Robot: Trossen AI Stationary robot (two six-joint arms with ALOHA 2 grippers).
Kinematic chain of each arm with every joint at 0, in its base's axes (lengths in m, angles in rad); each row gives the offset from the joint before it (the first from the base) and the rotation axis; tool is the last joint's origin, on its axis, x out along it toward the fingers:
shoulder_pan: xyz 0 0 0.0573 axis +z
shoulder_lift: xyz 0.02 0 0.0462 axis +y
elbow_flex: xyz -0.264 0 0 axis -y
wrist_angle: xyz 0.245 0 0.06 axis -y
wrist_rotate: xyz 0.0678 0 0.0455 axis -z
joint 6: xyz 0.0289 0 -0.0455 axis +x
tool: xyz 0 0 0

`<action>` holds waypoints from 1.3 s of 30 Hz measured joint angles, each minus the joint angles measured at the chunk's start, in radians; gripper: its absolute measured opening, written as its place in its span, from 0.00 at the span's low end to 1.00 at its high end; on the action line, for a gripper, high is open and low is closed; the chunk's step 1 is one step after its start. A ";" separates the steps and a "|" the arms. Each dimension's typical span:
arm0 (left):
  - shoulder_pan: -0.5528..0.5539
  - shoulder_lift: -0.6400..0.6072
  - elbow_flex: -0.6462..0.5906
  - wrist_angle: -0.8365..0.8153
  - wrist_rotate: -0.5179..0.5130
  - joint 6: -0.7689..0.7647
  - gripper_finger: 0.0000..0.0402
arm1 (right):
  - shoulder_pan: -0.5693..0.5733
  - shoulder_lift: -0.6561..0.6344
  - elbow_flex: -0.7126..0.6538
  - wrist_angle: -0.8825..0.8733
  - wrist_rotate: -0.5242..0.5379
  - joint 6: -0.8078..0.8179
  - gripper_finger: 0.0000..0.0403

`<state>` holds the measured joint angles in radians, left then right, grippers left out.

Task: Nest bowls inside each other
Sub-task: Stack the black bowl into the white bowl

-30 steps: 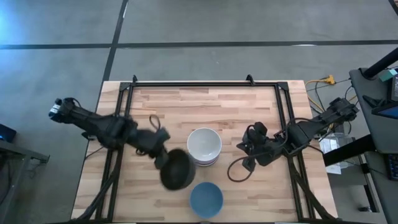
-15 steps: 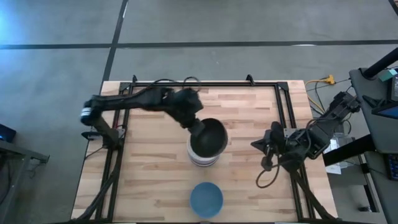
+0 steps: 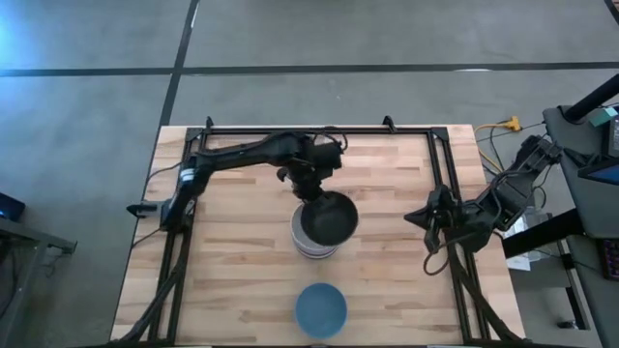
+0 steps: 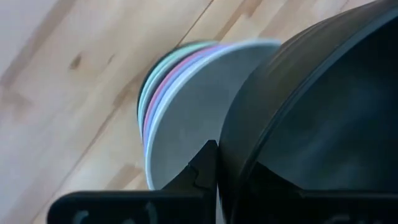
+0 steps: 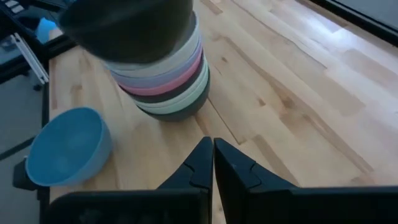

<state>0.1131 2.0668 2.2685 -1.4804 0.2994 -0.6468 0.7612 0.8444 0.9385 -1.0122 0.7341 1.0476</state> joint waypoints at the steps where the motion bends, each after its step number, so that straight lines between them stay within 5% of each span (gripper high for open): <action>1: -0.001 0.007 -0.001 -0.011 0.002 0.000 0.00 | 0.000 -0.007 0.000 0.000 0.000 0.000 0.02; 39: -0.002 0.015 -0.075 -0.090 -0.061 0.051 0.02 | 0.000 -0.005 0.000 0.020 -0.038 -0.027 0.02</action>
<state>0.1112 2.0823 2.1932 -1.5703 0.2382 -0.5956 0.7616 0.8395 0.9384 -0.9924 0.6960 1.0201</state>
